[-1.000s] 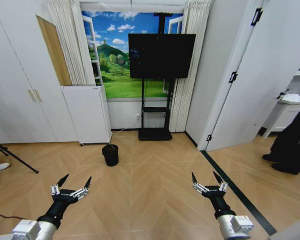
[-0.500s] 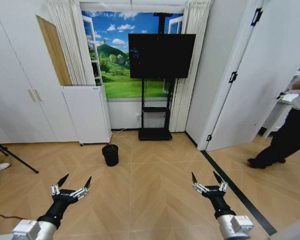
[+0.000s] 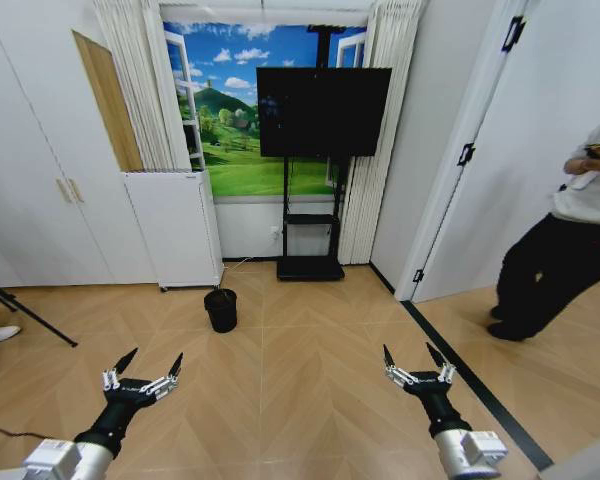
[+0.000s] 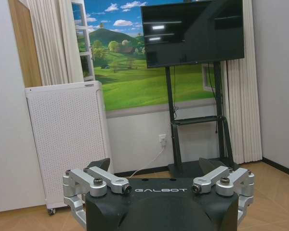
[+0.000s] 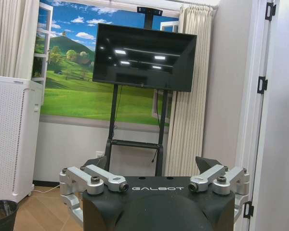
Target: Pick up the trash bin and place the garbage on the floor into it.
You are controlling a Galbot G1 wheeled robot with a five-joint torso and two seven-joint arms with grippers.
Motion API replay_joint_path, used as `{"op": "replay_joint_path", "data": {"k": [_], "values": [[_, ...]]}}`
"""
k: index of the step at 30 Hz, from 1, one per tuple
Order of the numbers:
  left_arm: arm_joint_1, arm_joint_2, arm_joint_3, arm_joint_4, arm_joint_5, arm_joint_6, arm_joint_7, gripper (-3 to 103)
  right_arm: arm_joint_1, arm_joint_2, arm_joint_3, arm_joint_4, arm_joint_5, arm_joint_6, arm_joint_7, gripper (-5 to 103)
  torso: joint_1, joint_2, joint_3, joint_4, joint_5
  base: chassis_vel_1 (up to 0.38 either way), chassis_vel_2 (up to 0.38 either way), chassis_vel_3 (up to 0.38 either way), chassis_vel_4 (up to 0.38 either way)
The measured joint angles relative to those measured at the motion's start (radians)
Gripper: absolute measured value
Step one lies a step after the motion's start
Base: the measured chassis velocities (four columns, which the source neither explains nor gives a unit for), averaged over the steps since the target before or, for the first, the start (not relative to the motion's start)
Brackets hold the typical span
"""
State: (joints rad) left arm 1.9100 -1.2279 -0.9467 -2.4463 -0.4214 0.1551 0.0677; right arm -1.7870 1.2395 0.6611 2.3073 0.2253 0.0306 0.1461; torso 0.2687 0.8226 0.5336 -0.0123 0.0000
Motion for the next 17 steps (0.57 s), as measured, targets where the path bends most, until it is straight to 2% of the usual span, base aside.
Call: {"op": "replay_joint_path", "data": {"k": [17], "values": [[0.000,0.000,0.000,0.000,0.000,0.000,0.000,100,0.000,0.000,0.000,0.000,0.000,0.000,0.000,100,0.000,0.000,0.000,0.0000,0.0000,0.000,0.000,0.000,0.000]]}}
